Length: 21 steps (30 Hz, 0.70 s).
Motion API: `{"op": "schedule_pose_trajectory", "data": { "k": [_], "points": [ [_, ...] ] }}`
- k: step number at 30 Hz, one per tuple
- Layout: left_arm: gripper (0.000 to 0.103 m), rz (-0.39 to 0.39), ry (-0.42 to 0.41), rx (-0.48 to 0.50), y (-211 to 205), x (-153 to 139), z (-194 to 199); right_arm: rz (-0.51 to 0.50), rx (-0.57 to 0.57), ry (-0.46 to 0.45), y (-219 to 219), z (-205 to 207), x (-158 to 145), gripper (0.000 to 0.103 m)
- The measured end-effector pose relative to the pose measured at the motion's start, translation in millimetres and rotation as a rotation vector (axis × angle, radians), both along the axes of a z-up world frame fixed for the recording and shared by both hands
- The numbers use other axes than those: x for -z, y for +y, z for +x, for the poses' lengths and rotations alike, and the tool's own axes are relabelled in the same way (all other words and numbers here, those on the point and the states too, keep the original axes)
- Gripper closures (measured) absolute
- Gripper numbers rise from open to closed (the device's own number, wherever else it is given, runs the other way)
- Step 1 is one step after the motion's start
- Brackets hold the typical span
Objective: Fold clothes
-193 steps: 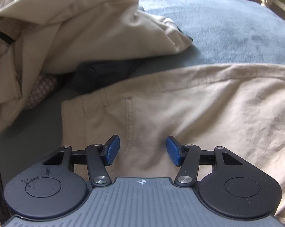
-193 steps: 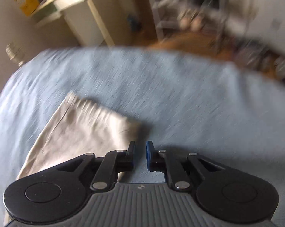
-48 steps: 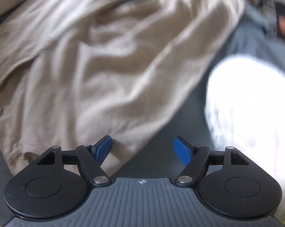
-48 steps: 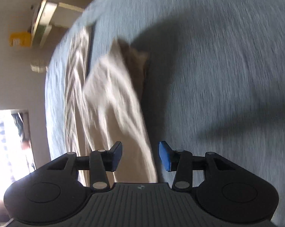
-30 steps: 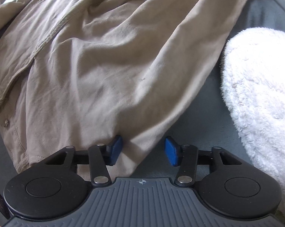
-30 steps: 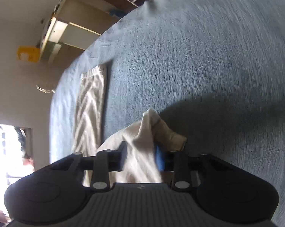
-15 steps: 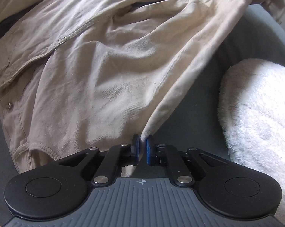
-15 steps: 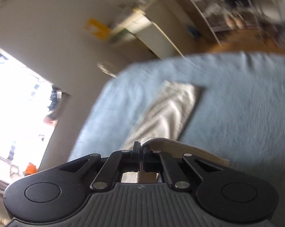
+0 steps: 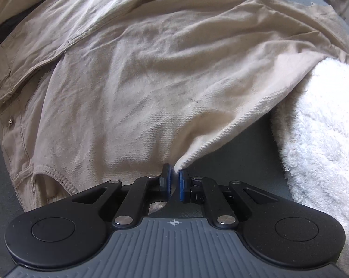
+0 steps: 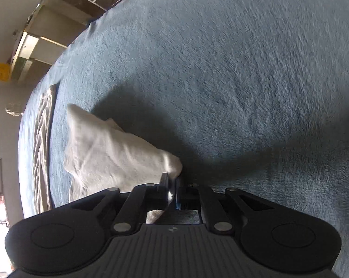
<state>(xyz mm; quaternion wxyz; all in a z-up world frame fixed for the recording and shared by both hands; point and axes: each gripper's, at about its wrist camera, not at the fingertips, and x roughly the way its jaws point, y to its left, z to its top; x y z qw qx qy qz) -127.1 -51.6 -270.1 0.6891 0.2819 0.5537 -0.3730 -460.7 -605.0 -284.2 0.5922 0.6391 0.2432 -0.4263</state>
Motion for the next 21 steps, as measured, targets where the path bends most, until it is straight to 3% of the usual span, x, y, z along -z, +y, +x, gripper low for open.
{"op": "schedule_pose_trajectory", "data": {
  "k": [3,6,9,14,16,18,19,20,21],
  "points": [
    [0.096,0.026,-0.007,0.004,-13.4,0.6,2.6,-0.047,0.007,-0.023,-16.4,-8.0,-10.0,0.083],
    [0.095,0.05,-0.015,0.009,-22.8,1.9,2.8,-0.11,0.047,-0.042,-38.3,-15.7,-19.2,0.059],
    [0.095,0.074,-0.022,0.012,-31.1,3.3,3.1,-0.098,0.053,-0.064,-61.7,-11.6,-14.8,0.055],
    [0.093,0.104,-0.029,0.008,-37.6,4.2,5.3,-0.065,-0.128,-0.114,-73.6,27.2,-6.8,0.04],
    [0.092,0.108,-0.033,-0.001,-38.8,3.5,6.9,-0.097,-0.222,-0.06,-69.0,47.5,-9.8,0.03],
    [0.09,0.109,-0.036,-0.011,-38.9,2.9,9.0,-0.131,-0.317,0.001,-64.3,68.0,-13.1,0.03],
    [0.089,0.108,-0.036,-0.017,-38.5,3.3,10.0,-0.148,-0.365,0.032,-61.9,78.3,-14.8,0.037],
    [0.088,0.107,-0.035,-0.022,-37.9,3.9,10.9,-0.164,-0.412,0.062,-59.5,88.5,-16.5,0.061],
    [0.087,0.107,-0.034,-0.027,-37.4,4.4,11.8,-0.181,-0.459,0.093,-57.1,98.8,-18.1,0.074]
  ]
}}
